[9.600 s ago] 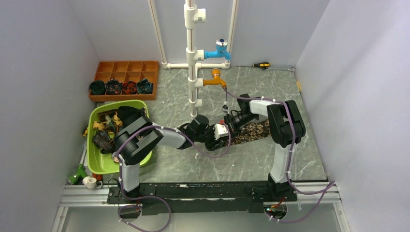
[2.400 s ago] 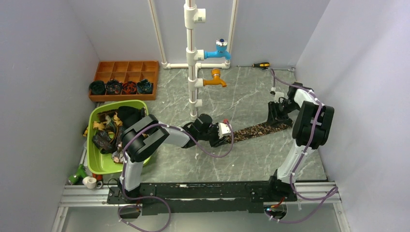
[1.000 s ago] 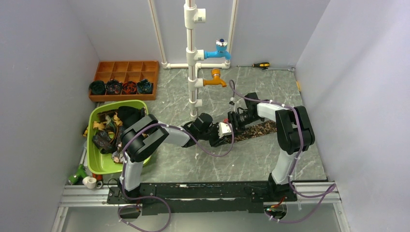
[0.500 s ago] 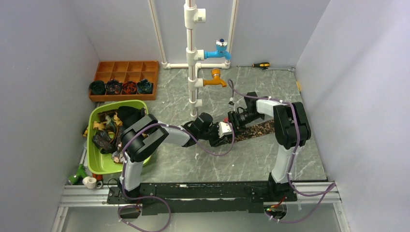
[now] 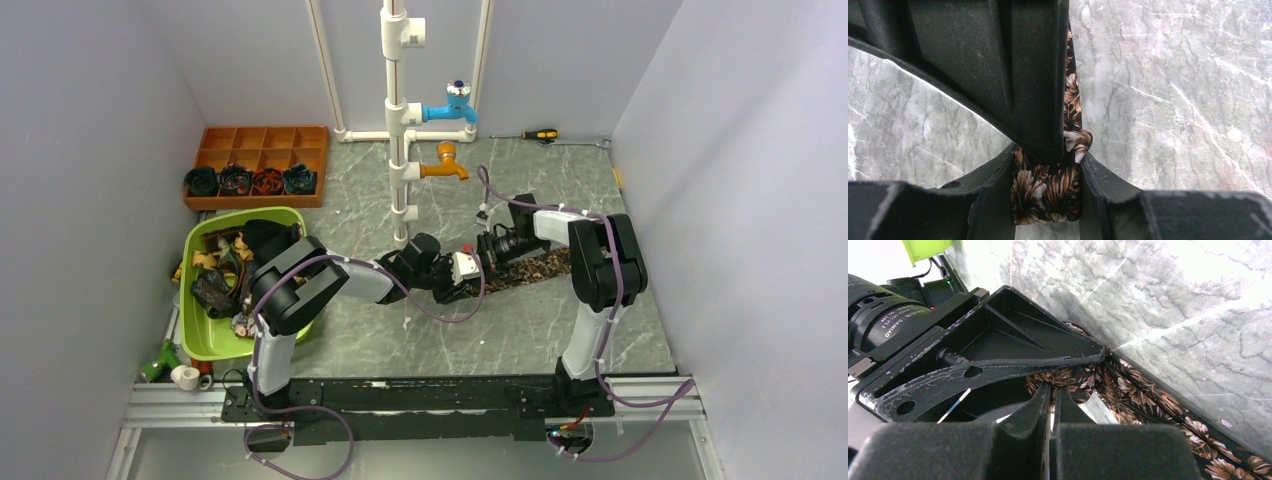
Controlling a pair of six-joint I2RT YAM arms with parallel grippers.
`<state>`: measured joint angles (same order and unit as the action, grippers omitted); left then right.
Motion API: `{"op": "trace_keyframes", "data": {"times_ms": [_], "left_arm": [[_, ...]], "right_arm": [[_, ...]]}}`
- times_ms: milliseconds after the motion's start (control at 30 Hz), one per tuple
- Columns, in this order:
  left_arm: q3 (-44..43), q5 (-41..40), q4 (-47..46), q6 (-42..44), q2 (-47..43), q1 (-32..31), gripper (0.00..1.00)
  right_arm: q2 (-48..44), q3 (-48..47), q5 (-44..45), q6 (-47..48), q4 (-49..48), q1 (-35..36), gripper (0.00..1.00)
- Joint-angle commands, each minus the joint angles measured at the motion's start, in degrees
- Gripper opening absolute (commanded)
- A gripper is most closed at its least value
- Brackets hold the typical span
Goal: Roll the ties
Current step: Roll the tie at the center of the board.
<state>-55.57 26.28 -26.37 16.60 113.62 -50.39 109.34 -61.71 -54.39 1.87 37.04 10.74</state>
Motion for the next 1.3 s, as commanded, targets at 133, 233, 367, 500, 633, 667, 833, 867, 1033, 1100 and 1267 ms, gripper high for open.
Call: {"op": "trace_keyframes", "data": {"times_ms": [133,233,367,500,633,667,833,867,1033,1100,1267], "left_arm": [[3.02,-2.03,13.47,-1.01,3.66,0.08,0.4],[3.79,-1.34,9.67,-1.82,2.07,0.12,0.52],[4.12,-0.02,4.29,-2.97,0.45,0.12,0.63],[5.12,0.7,-2.51,-4.65,-0.15,0.17,0.66],[5.56,0.62,-8.35,-6.82,0.87,0.29,0.67],[5.19,0.68,-9.19,-7.51,1.43,0.23,0.67],[2.32,3.03,-13.37,-12.33,3.99,0.13,0.73],[1.78,3.36,-13.99,-13.21,4.41,0.0,0.74],[-1.42,0.66,-12.69,-15.31,7.1,-0.56,0.72],[-2.44,-0.98,-9.49,-14.01,7.98,-0.59,0.62],[0.04,-4.76,-1.62,-5.14,6.21,-0.46,0.27]], "right_arm": [[3.88,0.1,16.19,3.85,2.07,-0.69,0.0],[4.91,-1.19,20.08,3.61,2.27,-0.73,0.0],[6.22,-2.8,23.8,3.36,2.88,-0.75,0.0],[6.54,-3.35,26.56,3.52,3.06,-0.77,0.0],[6.53,-3.18,28.03,4.1,3.34,-0.74,0.0],[6.46,-3.03,28.02,4.03,3.12,-0.73,0.0],[6.37,-2.2,27.75,3.05,2.09,-0.42,0.0],[6.33,-2.04,27.53,2.86,1.89,-0.39,0.0],[5.88,-1.41,26.38,1.62,1.06,-0.35,0.0],[5.4,-1.16,25.09,1.15,0.45,-0.28,0.0],[1.79,-0.45,16.42,-0.48,-2.08,-0.37,0.08]]}}
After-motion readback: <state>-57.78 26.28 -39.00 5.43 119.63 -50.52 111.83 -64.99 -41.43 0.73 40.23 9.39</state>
